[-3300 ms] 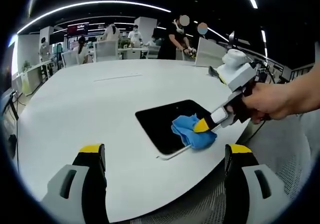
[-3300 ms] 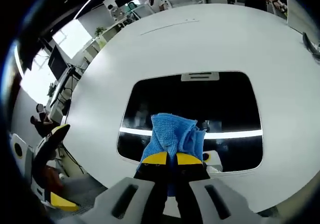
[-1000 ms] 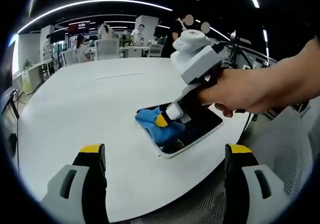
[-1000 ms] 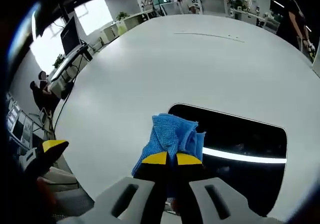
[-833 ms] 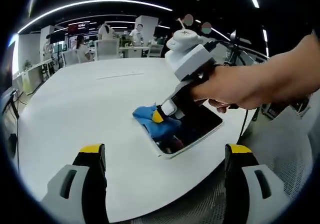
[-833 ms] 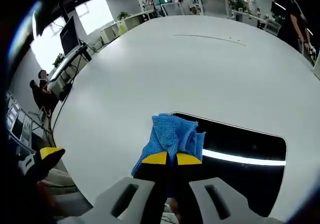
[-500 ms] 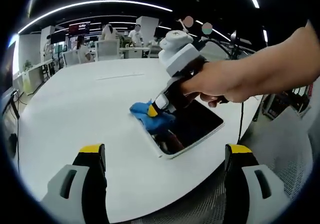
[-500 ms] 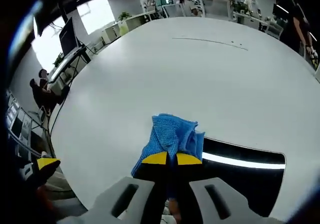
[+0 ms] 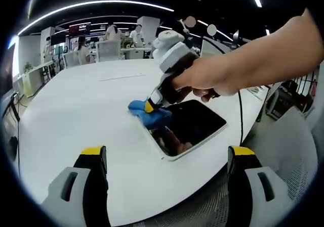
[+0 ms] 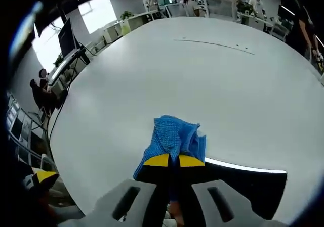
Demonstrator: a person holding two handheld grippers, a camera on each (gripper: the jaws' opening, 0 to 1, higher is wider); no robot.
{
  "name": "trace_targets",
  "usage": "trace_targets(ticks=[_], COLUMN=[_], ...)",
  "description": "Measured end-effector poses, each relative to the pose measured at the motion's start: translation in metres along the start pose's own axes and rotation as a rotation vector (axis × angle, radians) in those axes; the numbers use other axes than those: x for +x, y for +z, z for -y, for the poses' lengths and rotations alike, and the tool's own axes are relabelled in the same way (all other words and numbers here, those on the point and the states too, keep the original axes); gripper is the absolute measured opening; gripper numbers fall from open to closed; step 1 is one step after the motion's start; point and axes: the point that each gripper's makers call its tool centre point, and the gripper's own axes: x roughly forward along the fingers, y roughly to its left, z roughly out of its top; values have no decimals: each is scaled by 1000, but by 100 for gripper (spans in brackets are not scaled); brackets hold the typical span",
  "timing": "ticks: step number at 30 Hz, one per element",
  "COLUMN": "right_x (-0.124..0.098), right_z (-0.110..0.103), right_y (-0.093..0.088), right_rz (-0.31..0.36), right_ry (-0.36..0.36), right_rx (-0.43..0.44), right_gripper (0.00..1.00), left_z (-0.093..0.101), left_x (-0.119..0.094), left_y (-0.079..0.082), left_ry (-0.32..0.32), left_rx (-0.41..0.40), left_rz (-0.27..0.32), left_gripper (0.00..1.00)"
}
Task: Wipe the mirror surface with the cleaning cloth until all visible marks leave the cleaned area.
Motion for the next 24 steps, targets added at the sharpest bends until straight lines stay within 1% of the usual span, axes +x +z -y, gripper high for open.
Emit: trace_targets(ticks=[11, 24], right_x=[-5, -13], right_z=[3, 23], right_y=[-3, -10], right_rz=[3, 0], right_ry=[9, -4], right_rx=[17, 31], right_gripper=[0, 0], left_z=[0, -1], left_x=[0, 1], left_y=[0, 0], left_ry=[2, 3], left_rx=[0, -2], left_rz=[-2, -5], left_gripper=[99, 99])
